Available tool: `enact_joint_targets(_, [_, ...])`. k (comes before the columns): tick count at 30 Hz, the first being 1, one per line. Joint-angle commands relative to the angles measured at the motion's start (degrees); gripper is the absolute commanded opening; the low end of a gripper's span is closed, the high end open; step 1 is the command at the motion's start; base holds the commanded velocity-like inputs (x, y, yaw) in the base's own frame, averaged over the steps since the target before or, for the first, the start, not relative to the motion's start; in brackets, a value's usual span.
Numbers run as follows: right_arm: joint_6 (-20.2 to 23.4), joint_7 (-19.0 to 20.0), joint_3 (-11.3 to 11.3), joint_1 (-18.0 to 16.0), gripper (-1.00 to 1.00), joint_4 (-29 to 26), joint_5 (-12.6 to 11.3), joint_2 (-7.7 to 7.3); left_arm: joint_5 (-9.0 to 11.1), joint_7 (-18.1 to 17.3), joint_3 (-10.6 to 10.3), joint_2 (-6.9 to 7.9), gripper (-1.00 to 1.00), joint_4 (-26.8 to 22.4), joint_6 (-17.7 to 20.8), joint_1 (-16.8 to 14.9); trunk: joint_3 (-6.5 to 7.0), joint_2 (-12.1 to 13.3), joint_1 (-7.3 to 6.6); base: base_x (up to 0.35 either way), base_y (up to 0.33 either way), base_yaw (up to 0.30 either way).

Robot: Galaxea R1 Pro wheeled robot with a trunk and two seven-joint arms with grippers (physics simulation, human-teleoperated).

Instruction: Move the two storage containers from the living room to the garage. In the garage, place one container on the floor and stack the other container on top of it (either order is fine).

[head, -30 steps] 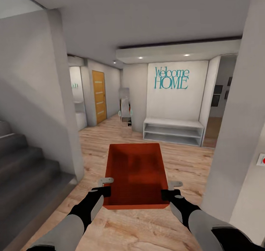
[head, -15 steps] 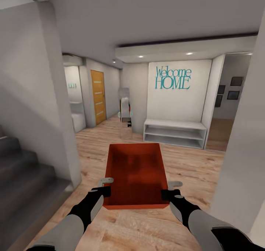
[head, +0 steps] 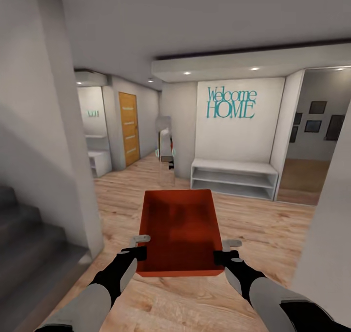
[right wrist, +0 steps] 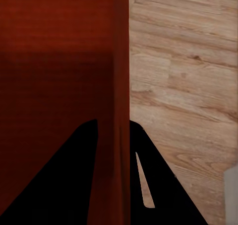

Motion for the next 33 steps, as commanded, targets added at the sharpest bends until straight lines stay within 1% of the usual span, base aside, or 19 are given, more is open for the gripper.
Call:
enact_joint_targets(1, [-0.1,-0.1,-2.1,-0.1,-1.00,-0.4,0.2,0.04,-0.4,1.6,-0.4,1.40,-1.00,0.0,0.4,0.1,-0.02,0.0,0.05,0.324,0.000,0.000])
enact_joint_targets(27, [-0.2,-0.1,-2.1,-0.1,-1.00,-0.4,0.2,-0.03,-0.4,1.6,-0.4,1.63,-1.00,0.0,0.4,0.1,-0.02,0.0,0.05,0.324,0.000,0.000])
enact_joint_targets(33, [-0.5,-0.1,-2.1,-0.1,-1.00,-0.4,0.2,-0.03,-0.4,1.7,-0.4,1.63,-1.00,0.0,0.4,0.1,-0.38,0.0,0.05,0.324,0.000,0.000])
